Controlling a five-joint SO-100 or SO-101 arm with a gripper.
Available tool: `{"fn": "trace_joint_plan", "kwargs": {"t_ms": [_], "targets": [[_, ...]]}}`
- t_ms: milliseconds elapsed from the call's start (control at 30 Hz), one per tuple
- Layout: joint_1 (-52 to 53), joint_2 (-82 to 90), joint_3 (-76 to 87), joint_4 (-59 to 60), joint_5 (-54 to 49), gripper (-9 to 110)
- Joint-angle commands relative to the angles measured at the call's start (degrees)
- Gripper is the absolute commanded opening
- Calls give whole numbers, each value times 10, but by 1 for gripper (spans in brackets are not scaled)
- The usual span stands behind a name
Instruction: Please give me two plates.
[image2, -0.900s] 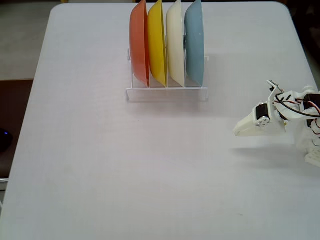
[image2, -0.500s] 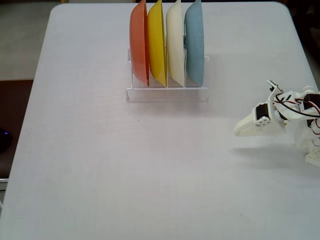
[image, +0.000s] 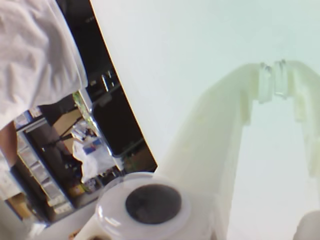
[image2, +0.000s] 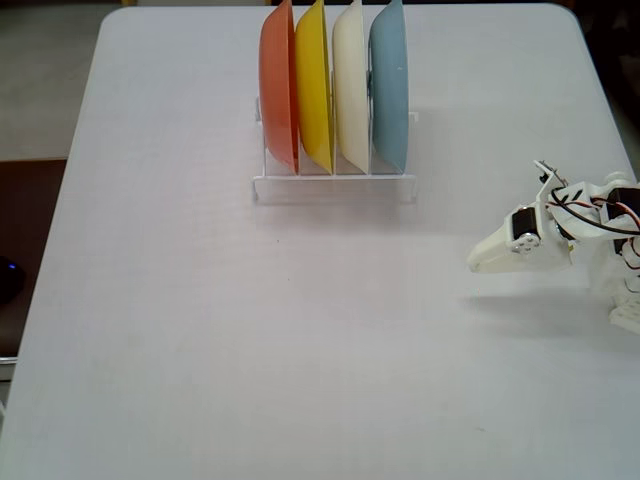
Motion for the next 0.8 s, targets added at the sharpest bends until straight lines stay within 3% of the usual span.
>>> {"fn": "trace_joint_plan", "kwargs": {"t_ms": [0, 767], "targets": [[-3, 6, -2, -2, 3, 0], [1, 6, -28, 19, 9, -1]]}}
